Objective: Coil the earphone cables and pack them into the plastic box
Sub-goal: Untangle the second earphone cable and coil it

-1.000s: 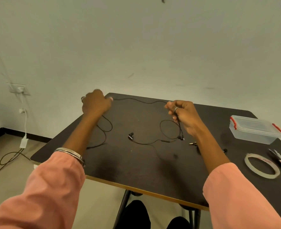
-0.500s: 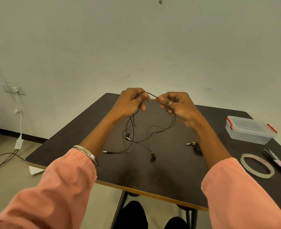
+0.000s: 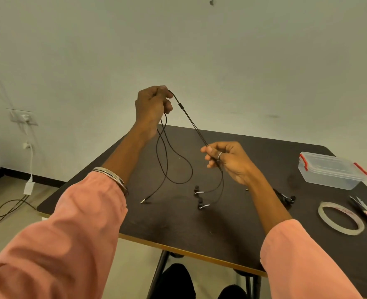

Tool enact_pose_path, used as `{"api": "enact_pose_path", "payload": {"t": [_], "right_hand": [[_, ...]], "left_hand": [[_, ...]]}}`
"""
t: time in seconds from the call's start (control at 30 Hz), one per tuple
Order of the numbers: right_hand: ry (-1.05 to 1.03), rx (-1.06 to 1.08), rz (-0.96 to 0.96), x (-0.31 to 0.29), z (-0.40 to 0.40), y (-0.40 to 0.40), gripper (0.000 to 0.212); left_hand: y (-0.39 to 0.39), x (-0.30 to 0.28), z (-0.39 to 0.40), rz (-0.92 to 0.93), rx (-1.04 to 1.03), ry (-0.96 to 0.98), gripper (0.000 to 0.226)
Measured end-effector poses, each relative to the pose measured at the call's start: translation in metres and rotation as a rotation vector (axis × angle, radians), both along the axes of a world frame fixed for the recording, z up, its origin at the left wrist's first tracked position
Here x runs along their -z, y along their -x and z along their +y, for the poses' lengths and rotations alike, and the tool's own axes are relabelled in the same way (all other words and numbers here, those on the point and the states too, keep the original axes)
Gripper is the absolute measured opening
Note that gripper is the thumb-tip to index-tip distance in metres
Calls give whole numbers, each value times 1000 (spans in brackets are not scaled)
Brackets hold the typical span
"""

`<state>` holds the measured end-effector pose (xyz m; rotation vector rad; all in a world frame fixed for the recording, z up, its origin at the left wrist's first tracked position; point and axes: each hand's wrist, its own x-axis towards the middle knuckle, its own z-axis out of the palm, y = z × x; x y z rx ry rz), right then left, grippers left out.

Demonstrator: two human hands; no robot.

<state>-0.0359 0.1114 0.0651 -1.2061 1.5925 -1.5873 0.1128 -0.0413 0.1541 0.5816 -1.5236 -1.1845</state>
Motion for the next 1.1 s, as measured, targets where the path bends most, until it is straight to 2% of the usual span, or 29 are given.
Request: {"api": "enact_pose_path", "payload": {"t": [0.17, 0.27, 0.37, 0.43, 0.53, 0.6, 0.67, 0.73, 0.8, 0.87, 0.97, 1.03, 1.1], "right_hand": [[-108, -29, 51, 11, 3, 10, 15], [-166, -29, 136, 12, 1, 18, 16], [-39, 238, 162, 6, -8, 30, 18], [132, 456, 28, 1, -12, 42, 15], [284, 600, -127, -6, -17, 53, 8], [216, 675, -55, -4, -17, 56, 9], [10, 712, 114, 3, -14, 57, 12], [-206, 690, 229, 11, -11, 57, 21], [-310, 618, 332, 15, -9, 53, 39], [-242, 505, 374, 14, -10, 42, 51], [-38, 252, 224, 11, -16, 24, 46], [-52, 150, 214, 17, -23, 17, 47], [-90, 161, 311, 27, -28, 17, 38]], "left_hand": [[0, -5, -15, 110, -66, -173, 29], [1, -2, -21, 112, -75, -176, 29], [2, 6, -21, 99, -89, -171, 30], [3, 12, -23, 68, -96, -155, 30], [6, 20, -24, -48, -64, -113, 28], [9, 25, -22, -143, -18, -82, 28], [14, 34, -20, -235, 38, -40, 26], [19, 45, -17, -315, 113, 24, 24], [25, 58, -13, -409, 187, 93, 22], [32, 69, -6, -504, 234, 168, 20], [44, 84, 4, -579, 245, 288, 20], [49, 93, 9, -573, 242, 338, 17], [53, 102, 11, -547, 246, 335, 12]]}}
